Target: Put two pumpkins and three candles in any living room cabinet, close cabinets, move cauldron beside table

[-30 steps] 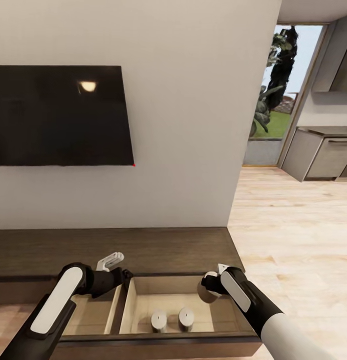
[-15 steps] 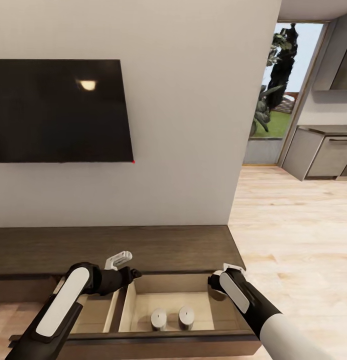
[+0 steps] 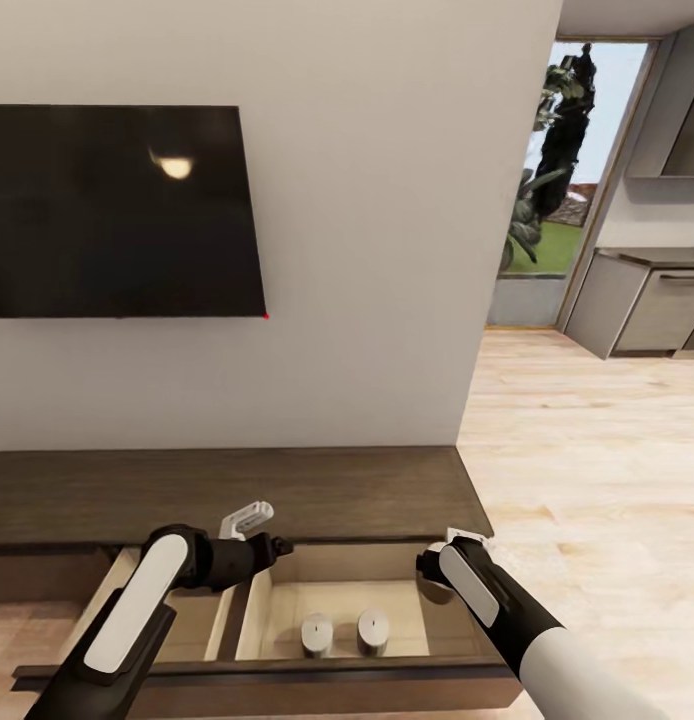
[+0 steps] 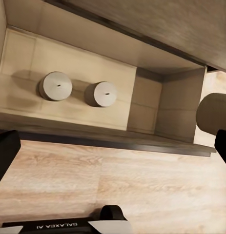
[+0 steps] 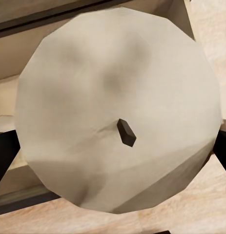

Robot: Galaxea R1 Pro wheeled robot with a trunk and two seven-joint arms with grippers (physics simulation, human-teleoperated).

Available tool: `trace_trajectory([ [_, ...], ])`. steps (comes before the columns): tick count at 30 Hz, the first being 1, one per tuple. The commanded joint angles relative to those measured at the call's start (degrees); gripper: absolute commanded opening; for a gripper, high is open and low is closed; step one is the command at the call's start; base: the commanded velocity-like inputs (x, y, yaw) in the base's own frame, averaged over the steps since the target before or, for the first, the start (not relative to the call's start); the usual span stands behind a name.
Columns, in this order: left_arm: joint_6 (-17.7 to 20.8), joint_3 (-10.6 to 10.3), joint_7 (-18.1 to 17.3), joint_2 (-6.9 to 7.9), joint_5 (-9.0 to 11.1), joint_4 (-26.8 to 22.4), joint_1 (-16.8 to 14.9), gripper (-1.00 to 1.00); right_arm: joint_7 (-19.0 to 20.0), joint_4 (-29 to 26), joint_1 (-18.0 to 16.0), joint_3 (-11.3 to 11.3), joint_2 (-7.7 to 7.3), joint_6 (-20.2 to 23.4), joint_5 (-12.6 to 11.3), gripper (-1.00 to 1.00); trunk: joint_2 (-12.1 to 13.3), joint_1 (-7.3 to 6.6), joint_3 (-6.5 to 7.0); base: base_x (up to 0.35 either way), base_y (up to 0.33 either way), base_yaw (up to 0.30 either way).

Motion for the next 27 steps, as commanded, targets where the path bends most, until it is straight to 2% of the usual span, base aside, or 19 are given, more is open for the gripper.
trace_trajectory([
  [1, 0.02, -0.08, 0.59, -0.02, 0.52, -0.02, -0.05, 1.00, -0.53, -0.10, -0.06, 0.32, -0.08, 0.06, -0.48, -1.00, -0.45, 0.23, -0.24, 0.000, 0.000, 0.000],
  [12, 0.01, 0.09, 0.48, -0.23, 0.54, 0.31, -0.05, 1.00, -0.48, -0.10, -0.06, 0.32, -0.11, 0.18, -0.49, -1.00, -4.86, 2.64, -2.22, 0.000, 0.000, 0.000],
  [17, 0.01, 0.03, 0.47, -0.28, 0.60, 0.38, -0.05, 1.00, -0.46, -0.10, -0.06, 0.32, -0.11, 0.17, -0.49, -1.00, -4.86, 2.64, -2.22, 0.000, 0.000, 0.000],
  [27, 0.01, -0.17, 0.33, -0.32, 0.61, 0.46, -0.05, 1.00, -0.46, -0.10, -0.06, 0.32, -0.11, 0.23, -0.49, -1.00, -8.87, 4.84, -4.01, 0.000, 0.000, 0.000],
])
